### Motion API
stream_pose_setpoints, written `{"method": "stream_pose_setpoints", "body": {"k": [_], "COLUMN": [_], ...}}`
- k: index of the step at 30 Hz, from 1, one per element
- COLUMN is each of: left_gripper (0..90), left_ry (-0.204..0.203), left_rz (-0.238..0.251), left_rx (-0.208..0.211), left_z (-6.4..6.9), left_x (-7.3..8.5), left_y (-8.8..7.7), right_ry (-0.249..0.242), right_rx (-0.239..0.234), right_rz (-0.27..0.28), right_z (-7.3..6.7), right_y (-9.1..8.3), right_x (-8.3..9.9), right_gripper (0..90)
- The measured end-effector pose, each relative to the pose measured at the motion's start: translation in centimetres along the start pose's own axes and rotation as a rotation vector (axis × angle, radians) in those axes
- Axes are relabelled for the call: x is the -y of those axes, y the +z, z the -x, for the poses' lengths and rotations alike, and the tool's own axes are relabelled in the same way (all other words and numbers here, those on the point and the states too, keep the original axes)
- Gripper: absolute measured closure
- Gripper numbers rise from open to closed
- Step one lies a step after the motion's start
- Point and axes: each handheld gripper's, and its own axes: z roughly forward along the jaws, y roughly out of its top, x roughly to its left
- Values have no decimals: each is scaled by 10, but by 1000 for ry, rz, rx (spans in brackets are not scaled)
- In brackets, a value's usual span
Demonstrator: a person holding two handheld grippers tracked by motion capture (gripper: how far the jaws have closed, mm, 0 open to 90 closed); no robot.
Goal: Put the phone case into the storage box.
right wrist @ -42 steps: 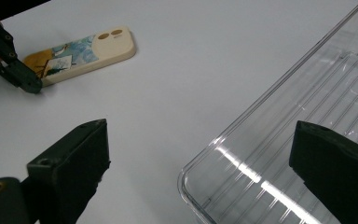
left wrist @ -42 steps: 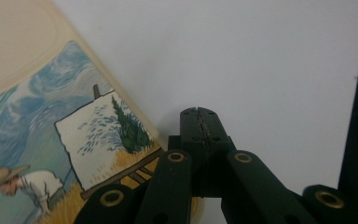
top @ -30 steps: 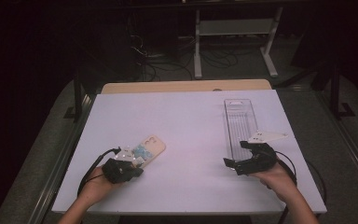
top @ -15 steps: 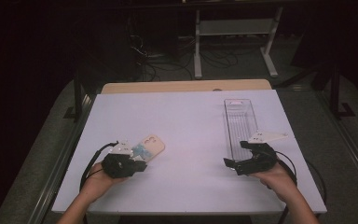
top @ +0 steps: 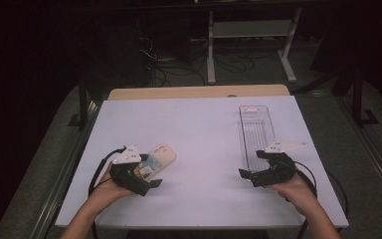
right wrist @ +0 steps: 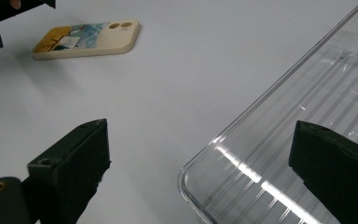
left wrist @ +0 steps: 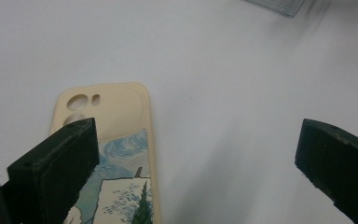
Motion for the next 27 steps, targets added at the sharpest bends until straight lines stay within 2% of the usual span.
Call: {"method": "stream_pose_setpoints", "body": {"k": [1,8,14,15,17,18,27], "left_gripper": [0,0,0,0,0,0,0], "left_ry": [7,-23,-28,-41,-40,-22,-40], "left_rz": [-4,-10,-20,-17,-12,-17,-9], "left_rx": [4,10,11,12,2,-4,-21], "left_z": [-1,-3,-5,-5,-5,-6,-13], "left_x": [0,-1,-5,-6,-7,-8,-17], "left_y": [-1,-2,-6,-7,-7,-8,-10], "right_ry": [2,-2,-1,-1,-1,-1,3], "right_rx": [-1,-1,0,0,-1,1,-1], "right_rz": [2,-1,-2,-3,-1,-3,-1], "right_z": [0,0,0,0,0,0,-1], "right_y": [0,0,0,0,0,0,0], "right_x": [0,0,0,0,0,0,0], "right_gripper": [45,45,45,45,45,45,45]}}
